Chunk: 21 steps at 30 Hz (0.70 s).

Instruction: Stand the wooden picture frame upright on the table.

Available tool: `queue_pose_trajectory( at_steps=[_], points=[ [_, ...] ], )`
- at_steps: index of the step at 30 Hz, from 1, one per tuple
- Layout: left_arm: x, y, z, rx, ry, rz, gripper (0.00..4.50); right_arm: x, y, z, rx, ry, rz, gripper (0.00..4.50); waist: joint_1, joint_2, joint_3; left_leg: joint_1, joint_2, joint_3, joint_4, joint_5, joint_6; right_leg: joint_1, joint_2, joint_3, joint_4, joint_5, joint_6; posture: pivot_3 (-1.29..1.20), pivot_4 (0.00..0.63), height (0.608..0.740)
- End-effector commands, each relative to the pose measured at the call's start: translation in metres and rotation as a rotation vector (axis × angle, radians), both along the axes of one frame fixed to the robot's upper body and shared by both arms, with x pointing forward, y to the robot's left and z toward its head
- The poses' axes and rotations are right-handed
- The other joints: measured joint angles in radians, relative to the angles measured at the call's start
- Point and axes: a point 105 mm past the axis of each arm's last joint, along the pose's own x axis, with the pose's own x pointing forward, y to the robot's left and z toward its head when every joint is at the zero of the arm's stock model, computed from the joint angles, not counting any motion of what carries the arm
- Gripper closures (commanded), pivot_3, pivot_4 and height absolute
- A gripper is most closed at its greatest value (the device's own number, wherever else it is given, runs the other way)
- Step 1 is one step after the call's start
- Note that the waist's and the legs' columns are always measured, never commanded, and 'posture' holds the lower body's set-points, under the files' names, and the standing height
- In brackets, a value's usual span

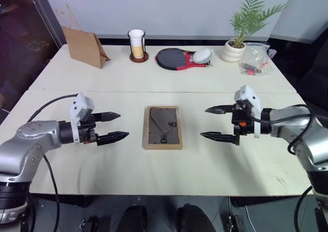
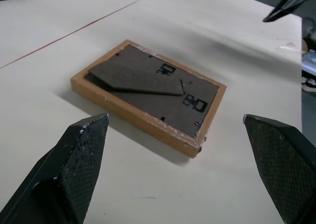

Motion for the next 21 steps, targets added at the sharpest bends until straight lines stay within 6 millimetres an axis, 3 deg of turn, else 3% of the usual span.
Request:
queue_pose_trajectory(
  at_steps=[1,13,16,19,21],
  points=[
    [0.002,-0.002,0.002,0.002,-0.029,-0.019,0.0,0.002,-0.001,0.012,-0.011,-0.067,0.008,0.07,0.0,0.0,0.0,0.0,0.0,0.0,0.0,0.0,0.0,0.0,0.0,0.0,0.0,0.0,0.0,0.0,0.15,0.74],
    [0.008,-0.002,0.0,0.016,-0.032,-0.023,0.0,0.01,0.003,0.015,-0.009,-0.109,0.003,0.07,0.0,0.0,0.0,0.0,0.0,0.0,0.0,0.0,0.0,0.0,0.0,0.0,0.0,0.0,0.0,0.0,0.15,0.74],
    [0.023,-0.001,-0.003,0.042,-0.077,0.055,0.0,0.025,0.003,0.011,0.012,-0.119,-0.072,0.07,0.0,0.0,0.0,0.0,0.0,0.0,0.0,0.0,0.0,0.0,0.0,0.0,0.0,0.0,0.0,0.0,0.15,0.74],
    [0.04,-0.002,-0.012,0.067,-0.126,0.161,0.83,0.034,0.008,0.002,0.044,-0.117,-0.125,1.32,0.001,0.0,0.0,0.0,0.0,0.0,0.002,0.0,0.0,0.001,0.0,0.0,0.0,0.0,0.0,0.0,0.15,0.74],
    [0.039,-0.01,-0.023,0.101,-0.147,0.165,1.84,0.037,0.011,-0.013,0.03,-0.105,-0.15,2.39,0.001,0.0,0.0,0.0,0.0,0.0,0.003,-0.001,0.002,0.001,0.0,0.0,0.0,0.0,0.001,0.0,0.15,0.74]
  ],
)
